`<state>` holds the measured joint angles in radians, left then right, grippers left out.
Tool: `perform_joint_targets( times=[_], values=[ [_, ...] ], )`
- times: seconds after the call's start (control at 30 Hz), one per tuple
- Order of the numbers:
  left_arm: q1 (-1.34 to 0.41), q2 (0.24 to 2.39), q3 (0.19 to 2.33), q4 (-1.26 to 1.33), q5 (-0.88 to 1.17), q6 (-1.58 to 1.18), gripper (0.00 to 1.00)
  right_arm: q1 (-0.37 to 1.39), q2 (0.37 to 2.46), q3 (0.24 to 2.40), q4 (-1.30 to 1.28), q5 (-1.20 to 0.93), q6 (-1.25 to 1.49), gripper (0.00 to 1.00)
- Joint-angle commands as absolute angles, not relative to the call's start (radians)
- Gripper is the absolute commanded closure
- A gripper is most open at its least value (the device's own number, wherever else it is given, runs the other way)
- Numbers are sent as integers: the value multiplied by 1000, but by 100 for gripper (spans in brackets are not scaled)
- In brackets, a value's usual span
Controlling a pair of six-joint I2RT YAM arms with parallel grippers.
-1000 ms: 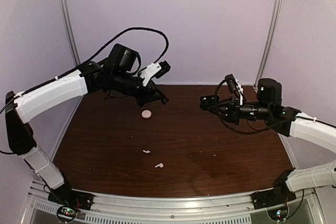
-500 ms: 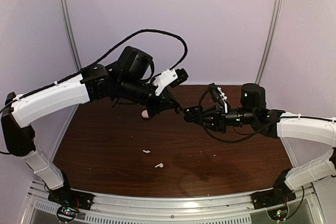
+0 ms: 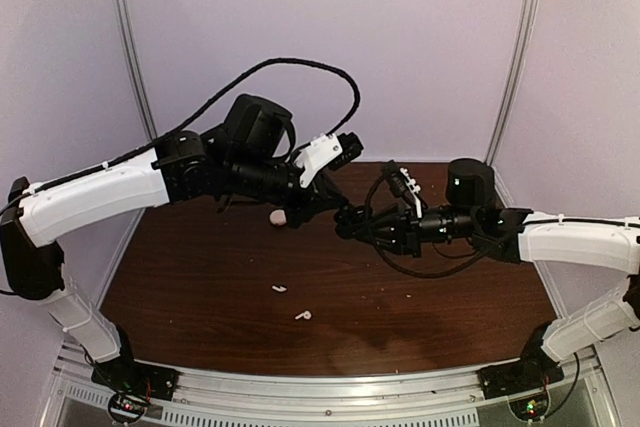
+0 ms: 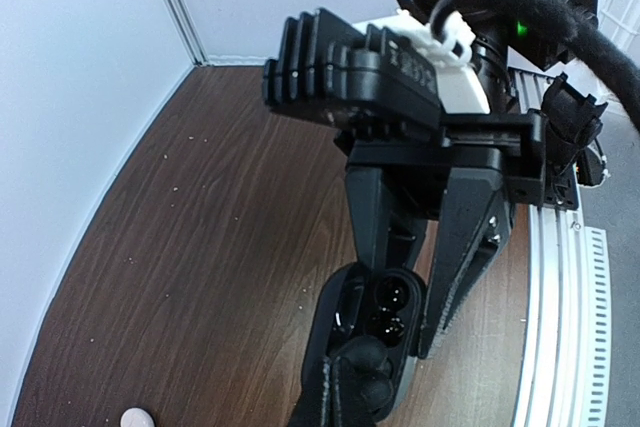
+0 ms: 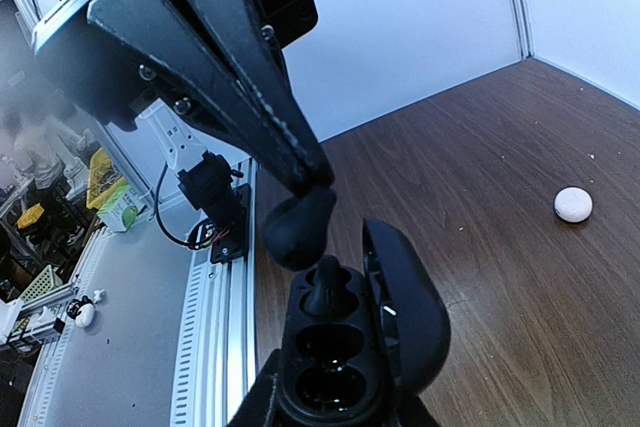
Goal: Insert the wireless bluetooth earbuds into the charging case
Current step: Insert the right earbud into the right side groove of the charging case.
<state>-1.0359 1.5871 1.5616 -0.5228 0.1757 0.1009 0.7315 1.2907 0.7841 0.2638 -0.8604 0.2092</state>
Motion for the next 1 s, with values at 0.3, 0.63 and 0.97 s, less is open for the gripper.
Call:
perform_joint_targets(
  times=[0.3, 0.63, 0.97],
  values=[
    [-1073, 1539, 1524, -430, 146, 105, 100, 766, 1317, 849, 264, -876, 184, 100],
    [-1096, 1545, 1513, -427, 109, 121, 100, 782, 1322, 868, 231, -872, 166, 100],
    [-1121, 1543, 1502, -430, 72, 139, 100, 787, 1312, 864, 228, -861, 175, 100]
  ],
)
